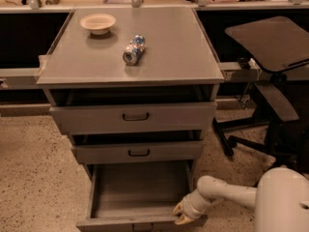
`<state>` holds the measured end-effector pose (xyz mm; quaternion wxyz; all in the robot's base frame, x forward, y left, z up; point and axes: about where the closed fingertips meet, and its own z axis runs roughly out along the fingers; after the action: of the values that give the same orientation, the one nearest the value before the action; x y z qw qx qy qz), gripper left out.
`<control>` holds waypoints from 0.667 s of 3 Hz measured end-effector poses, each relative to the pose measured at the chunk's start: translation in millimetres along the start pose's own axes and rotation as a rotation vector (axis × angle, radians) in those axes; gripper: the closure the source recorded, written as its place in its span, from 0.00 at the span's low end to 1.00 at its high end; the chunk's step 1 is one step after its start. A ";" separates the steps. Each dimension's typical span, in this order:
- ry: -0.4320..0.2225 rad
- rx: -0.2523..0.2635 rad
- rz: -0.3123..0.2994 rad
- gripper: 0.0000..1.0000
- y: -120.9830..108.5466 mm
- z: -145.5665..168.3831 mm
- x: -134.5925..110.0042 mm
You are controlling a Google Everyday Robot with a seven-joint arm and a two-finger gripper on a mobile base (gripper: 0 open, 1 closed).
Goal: Open bottom drawer
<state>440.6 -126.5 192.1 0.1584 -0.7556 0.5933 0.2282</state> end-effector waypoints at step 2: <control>-0.016 0.008 -0.011 0.26 0.7 -5.7 -6.5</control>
Offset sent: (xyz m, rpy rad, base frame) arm -0.0011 0.0022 0.0082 0.0186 -0.0085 0.0042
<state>439.5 -124.3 200.3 0.1674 -0.7563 0.5889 0.2308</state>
